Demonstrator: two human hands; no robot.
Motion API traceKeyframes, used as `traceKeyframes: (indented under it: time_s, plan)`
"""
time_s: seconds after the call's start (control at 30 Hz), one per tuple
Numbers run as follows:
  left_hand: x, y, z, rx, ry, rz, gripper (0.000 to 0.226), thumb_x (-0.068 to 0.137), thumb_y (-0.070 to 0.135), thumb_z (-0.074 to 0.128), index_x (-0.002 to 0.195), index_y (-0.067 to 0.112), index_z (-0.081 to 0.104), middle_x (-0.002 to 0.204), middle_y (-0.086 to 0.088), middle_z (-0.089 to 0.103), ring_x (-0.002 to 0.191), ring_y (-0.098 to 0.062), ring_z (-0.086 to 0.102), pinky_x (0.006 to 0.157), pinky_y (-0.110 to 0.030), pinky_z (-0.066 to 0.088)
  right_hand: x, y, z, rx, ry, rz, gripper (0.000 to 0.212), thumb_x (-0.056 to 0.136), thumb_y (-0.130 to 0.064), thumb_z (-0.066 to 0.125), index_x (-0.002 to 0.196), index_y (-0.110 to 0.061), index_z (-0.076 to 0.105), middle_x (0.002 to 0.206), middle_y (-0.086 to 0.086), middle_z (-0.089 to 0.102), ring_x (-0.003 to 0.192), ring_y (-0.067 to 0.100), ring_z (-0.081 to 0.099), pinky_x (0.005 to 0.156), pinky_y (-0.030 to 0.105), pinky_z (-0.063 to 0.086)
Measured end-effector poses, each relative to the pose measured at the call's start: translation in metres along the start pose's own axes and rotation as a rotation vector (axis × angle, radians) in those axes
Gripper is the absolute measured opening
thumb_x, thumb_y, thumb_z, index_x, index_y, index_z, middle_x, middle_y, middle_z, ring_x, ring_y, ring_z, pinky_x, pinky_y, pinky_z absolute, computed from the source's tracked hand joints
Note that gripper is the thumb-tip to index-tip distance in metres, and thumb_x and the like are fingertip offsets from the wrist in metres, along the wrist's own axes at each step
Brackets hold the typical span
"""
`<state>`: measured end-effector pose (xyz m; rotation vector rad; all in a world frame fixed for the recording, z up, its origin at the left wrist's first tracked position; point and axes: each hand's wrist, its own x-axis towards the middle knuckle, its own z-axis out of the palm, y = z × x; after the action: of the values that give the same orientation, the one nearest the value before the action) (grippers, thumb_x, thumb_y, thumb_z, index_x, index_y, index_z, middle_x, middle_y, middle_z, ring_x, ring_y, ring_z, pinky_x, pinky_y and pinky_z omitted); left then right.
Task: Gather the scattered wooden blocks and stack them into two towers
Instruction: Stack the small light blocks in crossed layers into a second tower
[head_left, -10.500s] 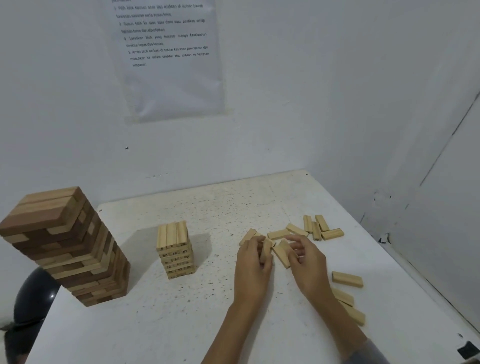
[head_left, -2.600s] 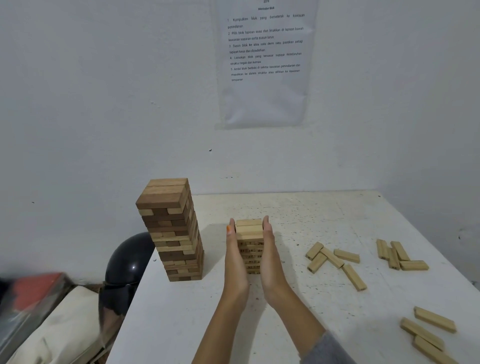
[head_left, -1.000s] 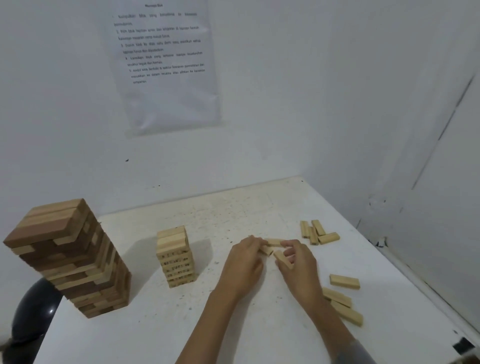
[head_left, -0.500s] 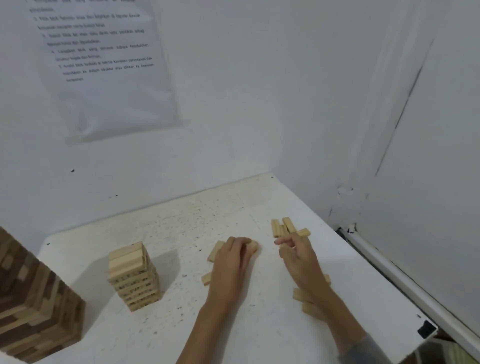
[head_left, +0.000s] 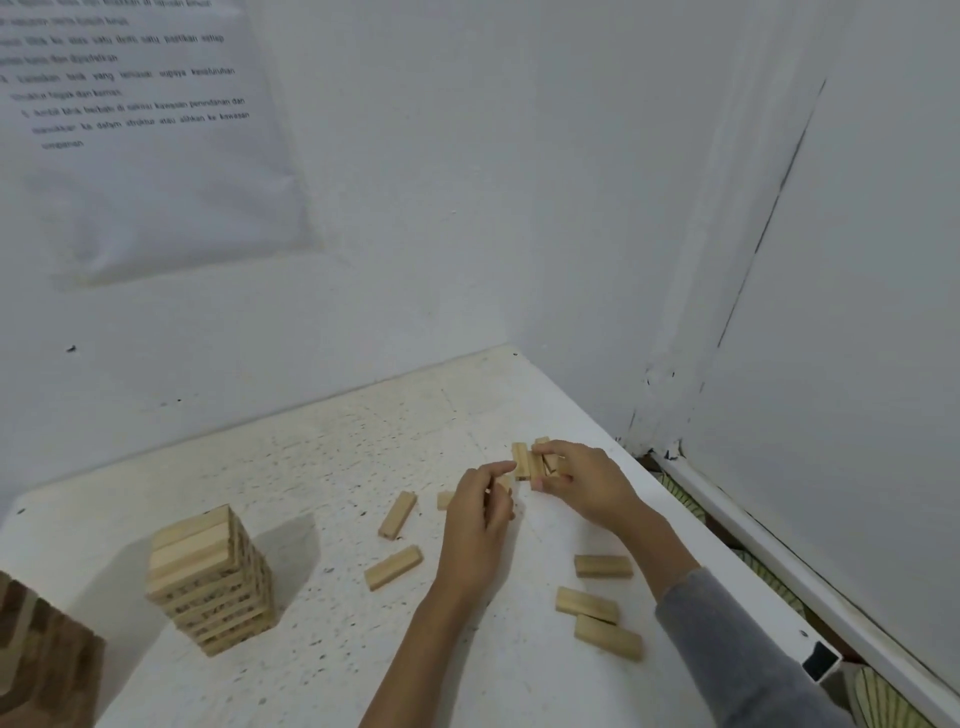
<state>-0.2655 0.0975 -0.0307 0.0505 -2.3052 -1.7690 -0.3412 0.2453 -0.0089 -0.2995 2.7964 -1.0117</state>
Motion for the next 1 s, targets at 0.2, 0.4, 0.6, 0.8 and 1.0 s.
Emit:
traceKeyframes:
  time_s: [0.2, 0.4, 0.6, 0.8, 1.0]
  plan:
    - [-0.009, 0.002, -0.006, -0.019, 0.014, -0.061, 0.028, 0.101, 0.013, 0.042, 0.117, 0.025, 0.061, 0.106, 0.007, 0.058, 0.09, -0.011, 0.057, 0.074, -0.012, 0.044, 0.005, -0.008, -0.008, -0.117, -0.104, -0.008, 0.059, 0.089, -0.033, 0.067, 0.142, -0.025, 0.044, 0.144, -0.002, 0.048, 0.13, 0.02, 0.045, 0.109, 0.039, 0.033]
    - [-0.015, 0.003, -0.017, 0.021, 0.034, -0.057, 0.032, 0.098, 0.011, 0.046, 0.114, 0.035, 0.06, 0.106, 0.009, 0.059, 0.091, -0.01, 0.058, 0.078, -0.019, 0.045, -0.001, -0.016, -0.003, -0.047, -0.015, -0.012, 0.049, 0.075, -0.029, 0.081, 0.114, -0.024, 0.052, 0.108, -0.001, 0.053, 0.088, 0.012, 0.053, 0.079, 0.03, 0.041]
    - [-0.029, 0.006, -0.038, 0.046, 0.042, -0.021, 0.029, 0.1, 0.012, 0.047, 0.121, 0.03, 0.056, 0.117, 0.012, 0.059, 0.104, -0.007, 0.058, 0.083, -0.018, 0.044, -0.029, -0.029, 0.017, 0.249, 0.243, -0.074, 0.026, 0.083, -0.008, 0.07, 0.099, -0.017, 0.052, 0.082, -0.001, 0.056, 0.074, 0.018, 0.055, 0.06, 0.023, 0.04]
    - [-0.054, 0.01, -0.06, 0.02, 0.105, 0.009, 0.025, 0.1, 0.017, 0.049, 0.123, 0.025, 0.055, 0.113, 0.003, 0.06, 0.085, -0.005, 0.063, 0.074, -0.018, 0.05, -0.063, -0.059, 0.041, 0.626, 0.185, -0.113, 0.013, 0.084, -0.013, 0.073, 0.092, -0.017, 0.065, 0.063, 0.0, 0.042, 0.057, 0.007, 0.04, 0.064, 0.021, 0.039]
    - [-0.089, 0.008, -0.08, -0.055, 0.195, -0.049, 0.027, 0.099, 0.011, 0.051, 0.12, 0.026, 0.06, 0.1, 0.003, 0.067, 0.086, -0.005, 0.062, 0.072, -0.014, 0.047, -0.094, -0.082, 0.072, 0.666, 0.048, -0.157, 0.007, 0.087, -0.012, 0.07, 0.092, -0.01, 0.066, 0.067, -0.012, 0.053, 0.057, -0.004, 0.047, 0.057, 0.007, 0.037]
